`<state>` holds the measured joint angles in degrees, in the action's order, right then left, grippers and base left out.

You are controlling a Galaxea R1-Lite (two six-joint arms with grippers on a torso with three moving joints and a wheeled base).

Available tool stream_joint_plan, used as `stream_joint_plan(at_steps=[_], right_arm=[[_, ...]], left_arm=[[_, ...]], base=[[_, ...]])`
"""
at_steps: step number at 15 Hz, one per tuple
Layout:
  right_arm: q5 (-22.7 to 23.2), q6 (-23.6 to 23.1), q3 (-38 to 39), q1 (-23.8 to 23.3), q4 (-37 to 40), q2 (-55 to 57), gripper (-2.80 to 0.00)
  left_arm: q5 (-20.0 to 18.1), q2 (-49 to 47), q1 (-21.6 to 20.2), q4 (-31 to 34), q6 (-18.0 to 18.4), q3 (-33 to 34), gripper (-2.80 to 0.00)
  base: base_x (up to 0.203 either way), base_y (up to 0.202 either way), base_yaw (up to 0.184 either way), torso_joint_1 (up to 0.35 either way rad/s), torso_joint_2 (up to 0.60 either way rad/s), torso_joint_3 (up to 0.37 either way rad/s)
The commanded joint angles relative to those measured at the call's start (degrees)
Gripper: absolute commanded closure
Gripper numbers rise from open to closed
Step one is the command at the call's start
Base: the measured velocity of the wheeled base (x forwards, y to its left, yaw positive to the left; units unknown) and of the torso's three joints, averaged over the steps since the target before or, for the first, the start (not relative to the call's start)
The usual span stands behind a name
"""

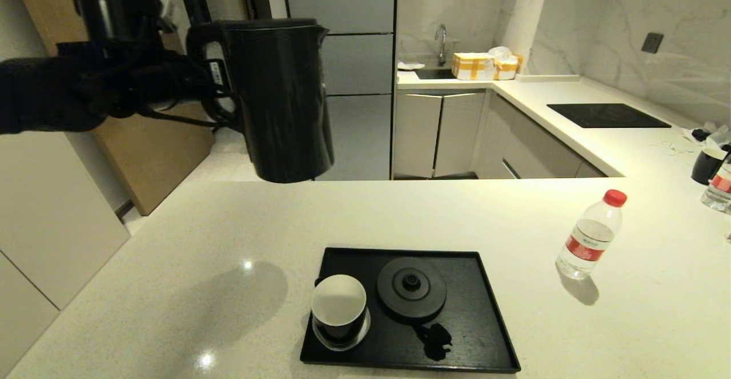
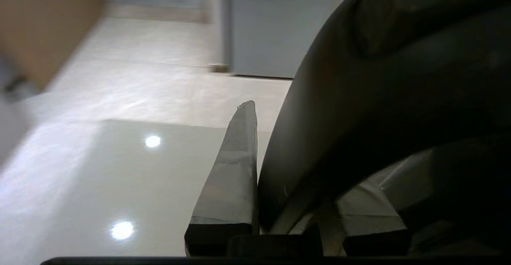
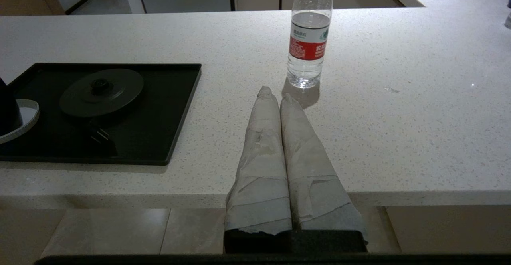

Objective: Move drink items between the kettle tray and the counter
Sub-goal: Place it on the left

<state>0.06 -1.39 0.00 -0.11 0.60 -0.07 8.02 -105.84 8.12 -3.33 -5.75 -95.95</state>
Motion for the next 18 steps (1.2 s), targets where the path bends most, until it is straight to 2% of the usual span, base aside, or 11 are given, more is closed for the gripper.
stream_joint_plan(at_steps=[1, 4, 7, 9, 11, 14, 18], right_arm=[[0.02, -0.01, 0.18, 0.02, 0.02, 0.07, 0.00], [0.02, -0.01, 0.18, 0.02, 0.02, 0.07, 0.00], [0.02, -0.01, 0.18, 0.02, 0.02, 0.07, 0.00], [0.02, -0.01, 0.18, 0.02, 0.02, 0.07, 0.00], [0.02, -0.01, 0.18, 0.02, 0.02, 0.07, 0.00], [0.02, -0.01, 0.18, 0.02, 0.02, 0.07, 0.00], [0.02, -0.01, 0.15, 0.02, 0.02, 0.07, 0.00]], left_arm=[[0.88, 2.99, -3.49, 0.82, 0.87, 0.73, 0.00], [3.76, 8.69, -13.40, 0.52, 2.87, 6.68, 0.00], [4.37, 11.84, -17.39, 0.36, 3.26, 11.70, 0.00], [3.30, 14.12, -20.12, -1.70, 3.13, 21.26, 0.00], [0.23, 15.79, -21.62, -8.61, 4.23, 29.15, 0.00], [-2.19, 15.84, -22.02, -17.72, 6.89, 40.02, 0.00], [-3.72, 11.26, -21.93, -23.11, 6.97, 45.67, 0.00]], base=[[0.000, 0.000, 0.000, 0.000, 0.00, 0.000], [0.000, 0.000, 0.000, 0.000, 0.00, 0.000], [0.000, 0.000, 0.000, 0.000, 0.00, 0.000], [0.000, 0.000, 0.000, 0.000, 0.00, 0.000], [0.000, 0.000, 0.000, 0.000, 0.00, 0.000], [0.000, 0.000, 0.000, 0.000, 0.00, 0.000], [0.000, 0.000, 0.000, 0.000, 0.00, 0.000]])
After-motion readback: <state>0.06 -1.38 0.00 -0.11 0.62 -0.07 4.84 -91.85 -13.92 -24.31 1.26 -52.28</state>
